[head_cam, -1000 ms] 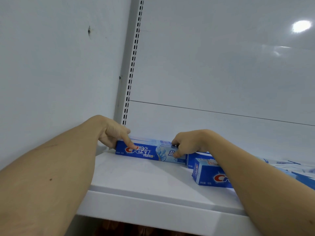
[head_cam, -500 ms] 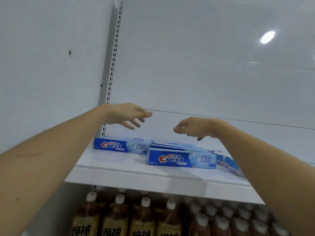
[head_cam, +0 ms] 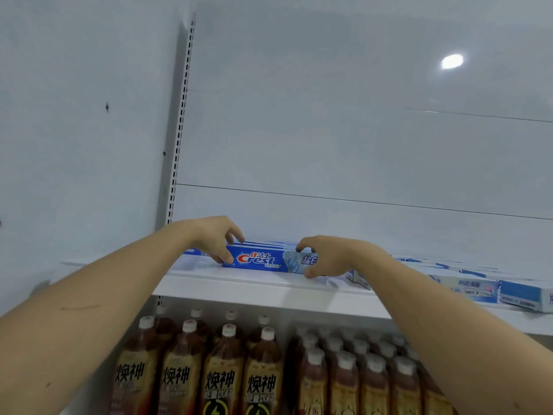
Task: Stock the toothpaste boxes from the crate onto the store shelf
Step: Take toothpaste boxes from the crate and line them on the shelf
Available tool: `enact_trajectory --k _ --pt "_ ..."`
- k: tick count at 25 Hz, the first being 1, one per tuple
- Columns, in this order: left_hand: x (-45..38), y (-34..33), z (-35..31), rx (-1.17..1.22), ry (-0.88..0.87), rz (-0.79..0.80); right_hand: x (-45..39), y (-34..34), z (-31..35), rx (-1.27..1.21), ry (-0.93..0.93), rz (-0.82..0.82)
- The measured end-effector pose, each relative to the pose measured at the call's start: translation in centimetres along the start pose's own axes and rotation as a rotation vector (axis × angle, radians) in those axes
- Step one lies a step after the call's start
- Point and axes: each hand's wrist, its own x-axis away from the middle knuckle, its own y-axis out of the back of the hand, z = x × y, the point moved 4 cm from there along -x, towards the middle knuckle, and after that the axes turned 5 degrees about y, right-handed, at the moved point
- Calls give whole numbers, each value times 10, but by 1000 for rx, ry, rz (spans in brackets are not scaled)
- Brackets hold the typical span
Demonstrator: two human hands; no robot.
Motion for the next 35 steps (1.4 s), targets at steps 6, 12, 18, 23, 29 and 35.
enact_trajectory --k 6,12,18,23,29,35 --pt "-27 -6 -9 -305 -35 -98 -25 -6 -1 157 -44 -55" --pt "-47 -2 -8 -216 -144 -185 -62 -12 -6 173 -88 69" --pt "-81 -3 -5 -239 -157 -148 -87 -15 -12 224 -99 113" --pt "-103 5 8 -284 -103 -5 -94 -12 -25 76 -77 111" --pt "-125 9 7 -373 -54 45 -118 -16 -33 17 -110 142" --pt "-131 51 23 70 124 165 -144 32 -24 -278 -298 -30"
